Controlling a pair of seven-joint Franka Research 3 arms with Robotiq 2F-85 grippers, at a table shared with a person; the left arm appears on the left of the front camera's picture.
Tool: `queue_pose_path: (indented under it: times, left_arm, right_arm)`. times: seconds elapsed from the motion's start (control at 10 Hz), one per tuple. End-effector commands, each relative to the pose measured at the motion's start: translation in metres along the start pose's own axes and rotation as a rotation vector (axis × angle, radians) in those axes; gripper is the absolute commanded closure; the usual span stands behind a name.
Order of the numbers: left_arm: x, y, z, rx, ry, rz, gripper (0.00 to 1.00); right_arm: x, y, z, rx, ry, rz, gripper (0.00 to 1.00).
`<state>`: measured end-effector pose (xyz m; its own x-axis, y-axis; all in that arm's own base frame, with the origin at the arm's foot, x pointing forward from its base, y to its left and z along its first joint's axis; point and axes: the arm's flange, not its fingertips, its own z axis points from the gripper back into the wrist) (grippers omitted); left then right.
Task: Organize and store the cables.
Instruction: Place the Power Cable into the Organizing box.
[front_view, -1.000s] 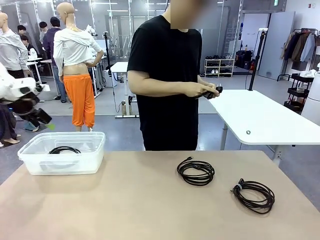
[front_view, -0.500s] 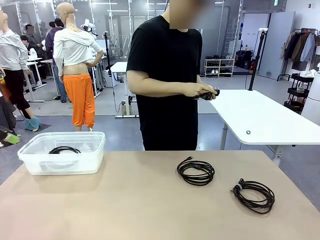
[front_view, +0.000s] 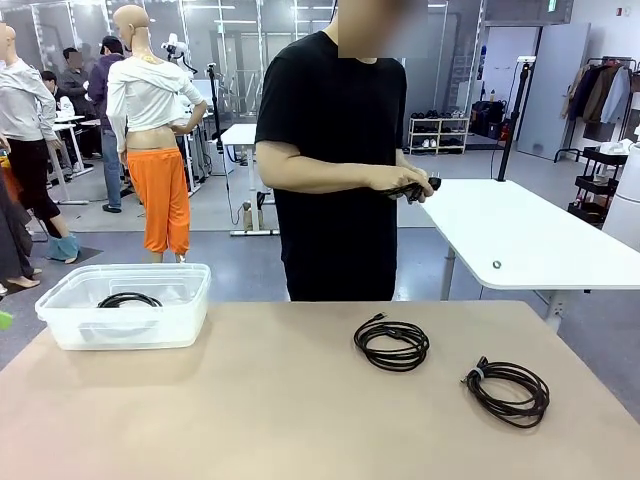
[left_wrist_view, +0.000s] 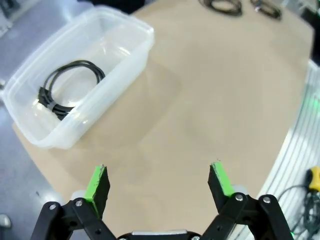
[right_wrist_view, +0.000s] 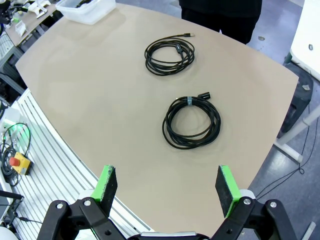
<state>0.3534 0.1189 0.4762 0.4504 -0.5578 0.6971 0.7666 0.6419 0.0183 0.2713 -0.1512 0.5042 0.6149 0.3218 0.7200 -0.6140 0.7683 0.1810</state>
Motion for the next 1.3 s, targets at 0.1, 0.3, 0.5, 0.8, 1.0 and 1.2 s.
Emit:
queue_pose_path:
  times: [0.1,0.3,0.5,0.8,1.0,1.2]
  left_arm:
    - [0.0,-0.0089,0.0164,-0.031,-0.041,-0.115,0.0]
    - [-0.0041,-0.0063,0.0079,0.002,0.0,-0.06,0.0]
    - [-0.0041,-0.0063,0.0079,0.002,0.0,-0.06,0.0]
    - [-0.0041,-0.0063,0.0079,0.002,0.0,-0.06,0.0]
    - [-0.0041,-0.0063,0.0079,0.002,0.0,-0.06,0.0]
    - [-0.0041,-0.0063,0.0079,0.002,0.0,-0.06,0.0]
  right_arm:
    - [-0.0002,-0.0001,0.0023,0.01,-0.007,0.016,0.0]
    - [-0.0002,-0.0001,0.0023,0.01,-0.007,0.016,0.0]
    - [-0.0002,-0.0001,0.0023,0.01,-0.007,0.016,0.0]
    - [-0.0002,-0.0001,0.0023,0.01,-0.007,0.016,0.0]
    - [-0.0002,-0.0001,0.0023,0.01,-0.007,0.016,0.0]
    - [-0.0002,-0.0001,0.0023,0.01,-0.007,0.016,0.0]
